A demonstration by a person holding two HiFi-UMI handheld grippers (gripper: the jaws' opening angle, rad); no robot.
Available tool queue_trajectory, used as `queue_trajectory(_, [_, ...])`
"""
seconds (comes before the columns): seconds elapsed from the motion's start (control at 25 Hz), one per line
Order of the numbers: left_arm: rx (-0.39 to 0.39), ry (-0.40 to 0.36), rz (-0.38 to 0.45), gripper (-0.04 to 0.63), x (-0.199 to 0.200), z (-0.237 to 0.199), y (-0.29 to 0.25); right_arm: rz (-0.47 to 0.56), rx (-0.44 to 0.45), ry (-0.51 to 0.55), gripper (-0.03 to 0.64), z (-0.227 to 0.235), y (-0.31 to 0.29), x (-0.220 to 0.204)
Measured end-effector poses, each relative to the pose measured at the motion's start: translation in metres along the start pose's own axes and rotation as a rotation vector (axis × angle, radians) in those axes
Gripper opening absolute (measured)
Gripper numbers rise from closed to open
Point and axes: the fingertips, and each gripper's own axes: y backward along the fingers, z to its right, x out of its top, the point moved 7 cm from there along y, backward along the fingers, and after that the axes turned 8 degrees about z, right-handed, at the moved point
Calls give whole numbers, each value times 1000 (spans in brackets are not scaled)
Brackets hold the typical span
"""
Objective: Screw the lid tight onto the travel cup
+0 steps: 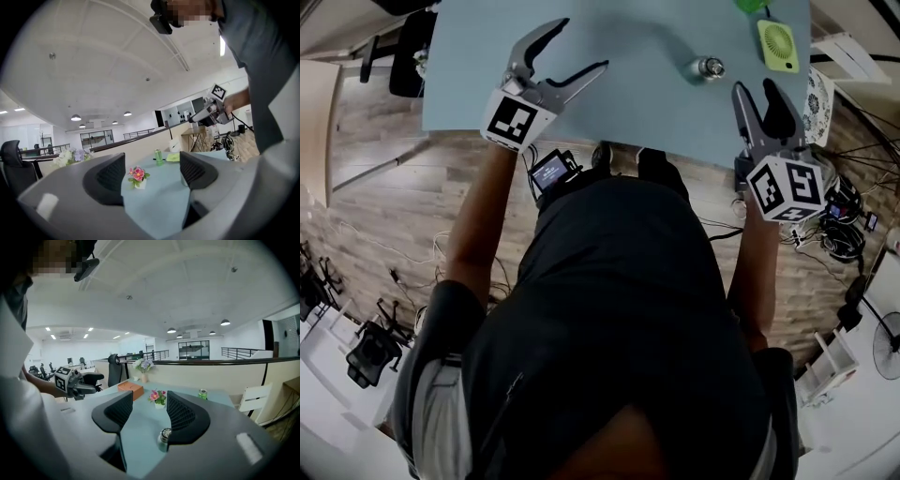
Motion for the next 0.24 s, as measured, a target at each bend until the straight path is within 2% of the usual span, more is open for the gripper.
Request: queue_trajectory(0.24, [80, -5, 8, 414, 10, 3, 46, 32, -55, -8, 227, -6, 24, 1])
